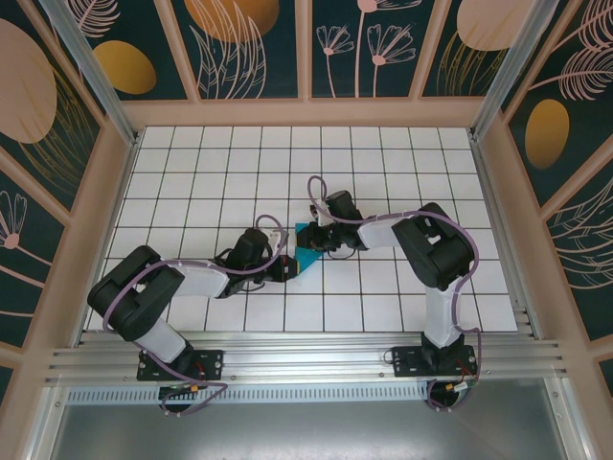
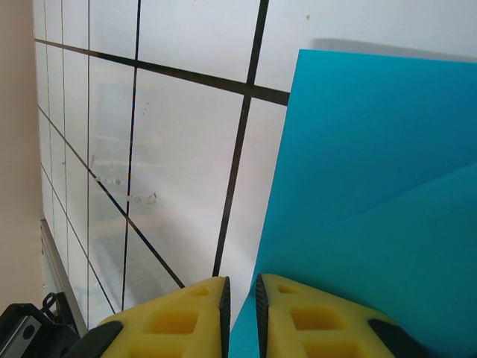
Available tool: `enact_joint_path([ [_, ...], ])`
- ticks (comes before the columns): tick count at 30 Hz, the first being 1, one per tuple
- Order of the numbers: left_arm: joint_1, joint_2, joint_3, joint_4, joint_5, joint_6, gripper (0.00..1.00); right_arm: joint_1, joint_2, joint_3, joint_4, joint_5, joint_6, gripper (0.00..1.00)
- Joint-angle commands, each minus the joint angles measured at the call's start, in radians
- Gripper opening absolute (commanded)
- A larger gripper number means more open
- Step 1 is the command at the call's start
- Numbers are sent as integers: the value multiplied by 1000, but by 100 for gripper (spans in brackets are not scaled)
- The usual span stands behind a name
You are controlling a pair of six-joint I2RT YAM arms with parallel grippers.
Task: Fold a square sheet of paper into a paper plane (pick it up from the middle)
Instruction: Fourth fold the wing at the center of the table.
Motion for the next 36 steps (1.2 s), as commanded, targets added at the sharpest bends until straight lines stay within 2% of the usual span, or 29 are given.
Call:
enact_joint_path([
  [1,-2,4,-31,-57,87,57,11,5,43,-51,-94,90,-11,21],
  [5,-3,-10,-36,-74,108,69,15,6,46,-52,-96,94,-9,21],
  [9,-2,-62,-47,-130,45,70,21,7,47,-57,-101,100,-12,21],
  [13,-3,-158,-67,-149,17,32,33,11,45,-58,-102,103,-16,21],
  [18,-3,-299,-98,-156,-35,-35,39,14,45,-63,-102,108,-18,21],
  [21,-3,-347,-70,-219,-130,-91,33,13,47,-67,-97,108,-19,21],
  [23,-2,-337,-33,-221,-150,-139,27,16,47,-69,-98,108,-19,21],
  [28,-2,-205,34,-58,-2,-251,20,14,44,-71,-96,111,-19,21],
  [36,-2,-31,29,87,67,-351,15,16,49,-67,-97,109,-19,21],
])
